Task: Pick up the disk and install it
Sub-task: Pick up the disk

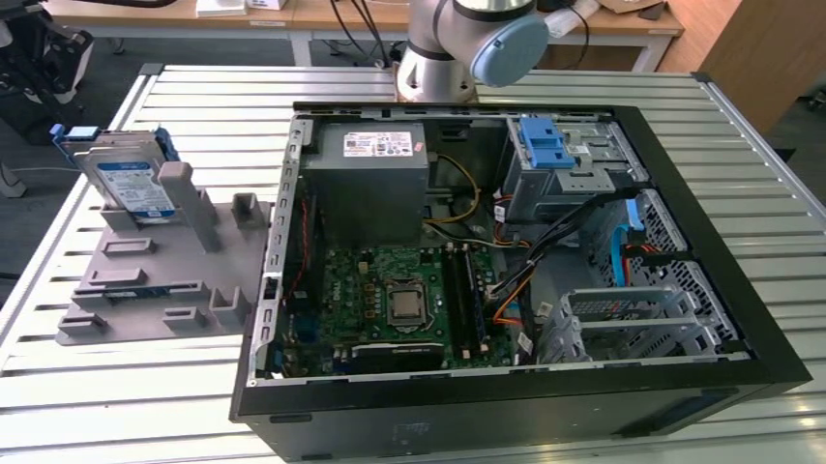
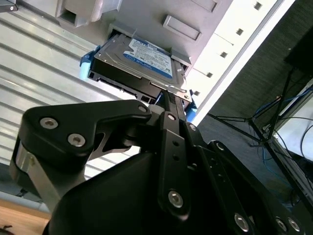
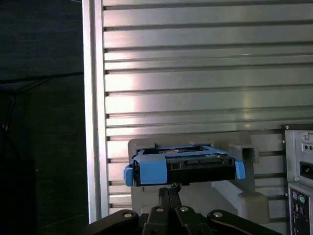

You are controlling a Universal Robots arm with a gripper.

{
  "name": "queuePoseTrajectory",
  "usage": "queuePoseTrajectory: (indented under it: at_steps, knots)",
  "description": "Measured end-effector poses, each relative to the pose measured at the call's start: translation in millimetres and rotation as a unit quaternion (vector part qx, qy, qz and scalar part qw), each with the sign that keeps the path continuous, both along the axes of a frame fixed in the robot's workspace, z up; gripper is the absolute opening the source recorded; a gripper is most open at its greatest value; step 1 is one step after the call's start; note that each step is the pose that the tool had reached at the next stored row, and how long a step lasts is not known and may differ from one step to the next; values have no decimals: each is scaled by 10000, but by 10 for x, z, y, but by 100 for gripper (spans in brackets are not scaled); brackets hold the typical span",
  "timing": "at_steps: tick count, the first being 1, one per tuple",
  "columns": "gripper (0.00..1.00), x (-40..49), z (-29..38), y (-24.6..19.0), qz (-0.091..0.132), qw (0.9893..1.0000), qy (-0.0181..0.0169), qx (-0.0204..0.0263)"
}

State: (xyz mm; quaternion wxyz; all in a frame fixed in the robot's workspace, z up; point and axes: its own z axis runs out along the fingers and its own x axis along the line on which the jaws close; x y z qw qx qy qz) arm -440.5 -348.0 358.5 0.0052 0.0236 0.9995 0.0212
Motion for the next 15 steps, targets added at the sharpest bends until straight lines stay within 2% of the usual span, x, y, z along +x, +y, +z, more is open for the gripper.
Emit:
queuePoseTrajectory:
  at_steps: [5, 15]
  knots:
    - [11, 0, -1, 0, 380, 9993, 0, 0]
    - [11, 0, -1, 0, 405, 9992, 0, 0]
